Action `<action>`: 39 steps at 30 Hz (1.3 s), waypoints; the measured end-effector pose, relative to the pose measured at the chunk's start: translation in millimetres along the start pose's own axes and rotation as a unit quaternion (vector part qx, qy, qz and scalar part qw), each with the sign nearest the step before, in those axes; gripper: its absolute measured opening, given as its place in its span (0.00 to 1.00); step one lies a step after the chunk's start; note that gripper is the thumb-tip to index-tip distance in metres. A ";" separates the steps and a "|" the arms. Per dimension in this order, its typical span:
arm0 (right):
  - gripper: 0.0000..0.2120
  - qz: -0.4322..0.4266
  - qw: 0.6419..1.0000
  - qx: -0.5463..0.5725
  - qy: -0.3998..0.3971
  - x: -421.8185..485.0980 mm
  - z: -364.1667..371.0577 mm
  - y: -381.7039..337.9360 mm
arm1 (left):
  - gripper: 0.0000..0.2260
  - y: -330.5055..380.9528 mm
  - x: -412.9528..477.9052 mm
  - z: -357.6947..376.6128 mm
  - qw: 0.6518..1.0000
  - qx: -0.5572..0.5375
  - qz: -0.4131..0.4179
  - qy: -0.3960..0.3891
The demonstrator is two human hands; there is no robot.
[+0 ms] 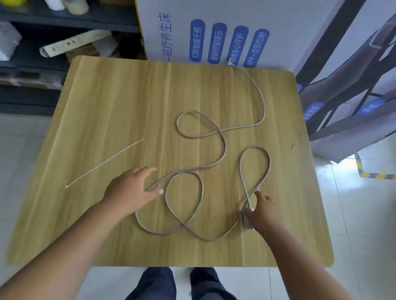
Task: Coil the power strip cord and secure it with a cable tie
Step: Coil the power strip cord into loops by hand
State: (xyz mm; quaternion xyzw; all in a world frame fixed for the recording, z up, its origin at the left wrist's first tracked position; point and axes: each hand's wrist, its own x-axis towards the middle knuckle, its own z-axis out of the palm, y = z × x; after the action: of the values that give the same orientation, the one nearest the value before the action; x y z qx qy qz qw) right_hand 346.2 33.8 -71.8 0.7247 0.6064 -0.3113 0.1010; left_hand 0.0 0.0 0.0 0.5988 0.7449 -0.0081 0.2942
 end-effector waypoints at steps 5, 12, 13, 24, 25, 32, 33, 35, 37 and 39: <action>0.27 0.070 0.994 0.083 -0.003 0.3 40.5 10.1 | 0.31 -13.2 9.0 15.2 0.998 0.033 -0.026 -0.050; 0.08 0.092 0.989 0.116 -0.015 20.3 41.0 16.9 | 0.30 -11.3 15.7 15.2 0.997 0.038 -0.031 -0.055; 0.08 0.095 0.985 0.141 -0.031 21.0 35.9 17.1 | 0.30 -7.5 17.0 14.4 0.997 0.037 -0.030 -0.054; 0.07 -0.112 0.762 0.587 -0.249 -29.7 -93.9 -46.9 | 0.27 79.6 36.0 6.3 0.991 -0.036 0.040 -0.121; 0.07 -0.138 0.753 0.590 -0.254 -38.3 -108.8 -57.7 | 0.27 88.5 38.4 4.9 0.990 -0.053 0.053 -0.121; 0.12 -0.318 0.681 0.596 -0.285 -108.2 -203.6 -124.7 | 0.40 121.2 42.9 14.2 0.982 -0.111 0.069 -0.139; 0.14 -0.330 0.693 0.583 -0.267 -119.5 -218.0 -132.6 | 0.43 119.1 49.2 19.2 0.980 -0.113 0.055 -0.154; 0.15 -0.335 0.706 0.574 -0.244 -141.5 -244.8 -143.9 | 0.45 117.4 58.8 20.2 0.976 -0.119 0.036 -0.178; 0.11 -0.346 0.696 0.582 -0.239 -160.5 -267.6 -151.2 | 0.44 122.2 67.7 15.8 0.971 -0.149 0.041 -0.183; 0.05 -0.376 0.689 0.571 -0.240 -178.6 -286.4 -156.5 | 0.41 130.2 78.5 10.5 0.956 -0.224 0.062 -0.178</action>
State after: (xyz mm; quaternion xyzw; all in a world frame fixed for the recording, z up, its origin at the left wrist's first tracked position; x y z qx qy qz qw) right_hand 280.3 76.4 291.9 0.2546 0.4880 -0.7727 -0.3161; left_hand 112.6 102.7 0.4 0.5513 0.6247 0.0704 0.5485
